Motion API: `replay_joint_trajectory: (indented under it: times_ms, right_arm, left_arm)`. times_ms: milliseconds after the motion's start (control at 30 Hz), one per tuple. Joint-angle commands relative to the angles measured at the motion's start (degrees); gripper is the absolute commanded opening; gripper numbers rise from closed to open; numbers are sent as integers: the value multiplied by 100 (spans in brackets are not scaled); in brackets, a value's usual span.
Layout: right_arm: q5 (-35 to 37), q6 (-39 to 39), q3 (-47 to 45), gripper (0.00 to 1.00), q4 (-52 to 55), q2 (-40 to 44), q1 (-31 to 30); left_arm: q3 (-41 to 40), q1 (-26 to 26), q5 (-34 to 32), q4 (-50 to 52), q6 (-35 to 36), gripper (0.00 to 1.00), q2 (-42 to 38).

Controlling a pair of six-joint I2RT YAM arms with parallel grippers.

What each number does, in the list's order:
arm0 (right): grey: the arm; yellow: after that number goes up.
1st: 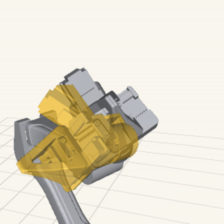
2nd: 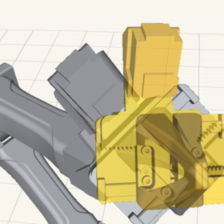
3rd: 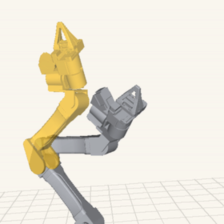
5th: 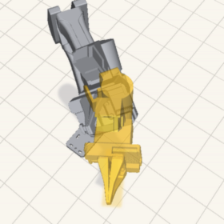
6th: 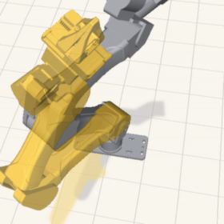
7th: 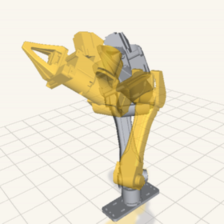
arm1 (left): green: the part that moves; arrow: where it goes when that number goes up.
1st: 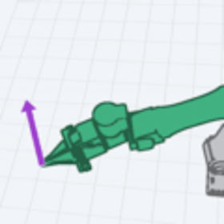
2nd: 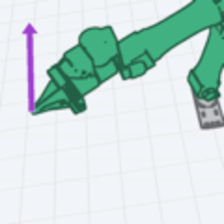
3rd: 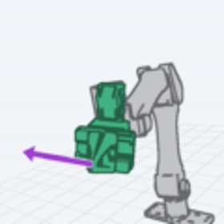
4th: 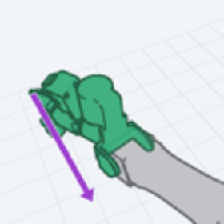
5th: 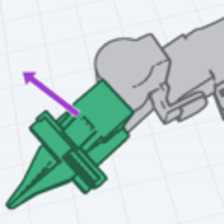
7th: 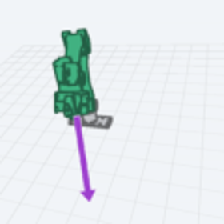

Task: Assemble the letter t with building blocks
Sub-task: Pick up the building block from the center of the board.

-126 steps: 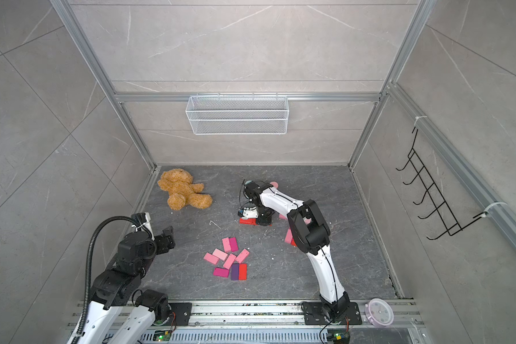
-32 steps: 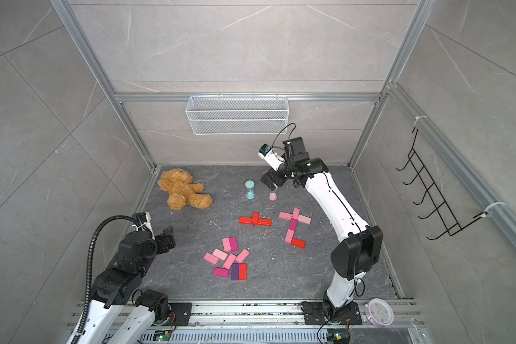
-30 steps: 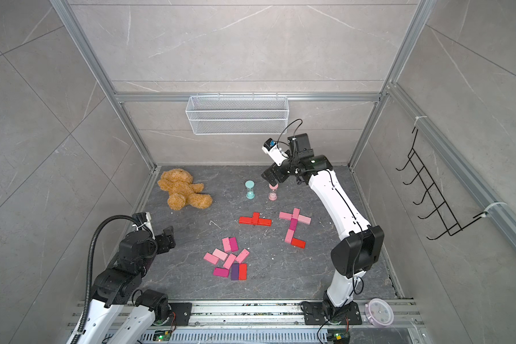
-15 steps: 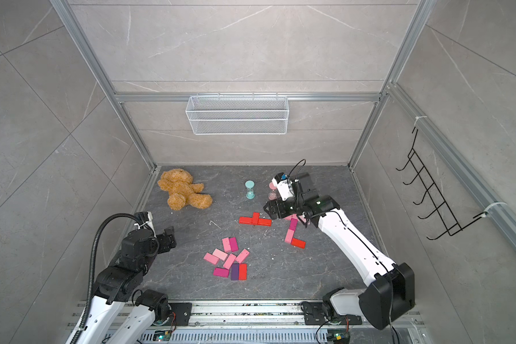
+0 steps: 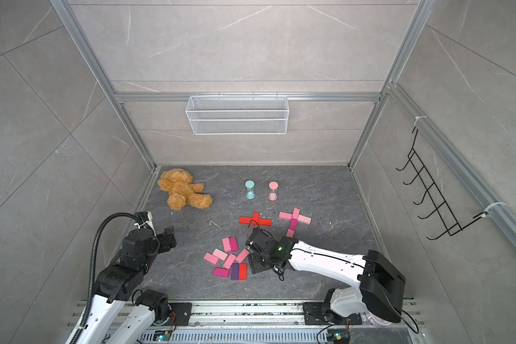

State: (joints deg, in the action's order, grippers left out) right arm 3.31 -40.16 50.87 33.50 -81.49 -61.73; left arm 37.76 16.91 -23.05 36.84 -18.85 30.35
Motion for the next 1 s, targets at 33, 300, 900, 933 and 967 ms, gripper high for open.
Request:
replay_joint_trajectory:
  times_ms: [33,300,900,933,967]
  right_arm:
    - [454,-885,251,70,-1,-724,-467]
    - [433,-1232,455,61,-439,-1423,-695]
    - [387,-1237,981,52,-185,-2001,-691]
    - [406,-1260,991,51,-133,-2018,-691]
    - [431,-1289,995,49,-95,-2027,-689]
  left_arm:
    - [85,30,-120,-115,-54,88,-20]
    - [89,24,-113,-107,-23,88,-55]
    - [83,28,-112,-107,-27,88,-82]
    - [92,27,-104,-107,-26,88,-82]
    - [95,24,-112,-105,-25,88,-82]
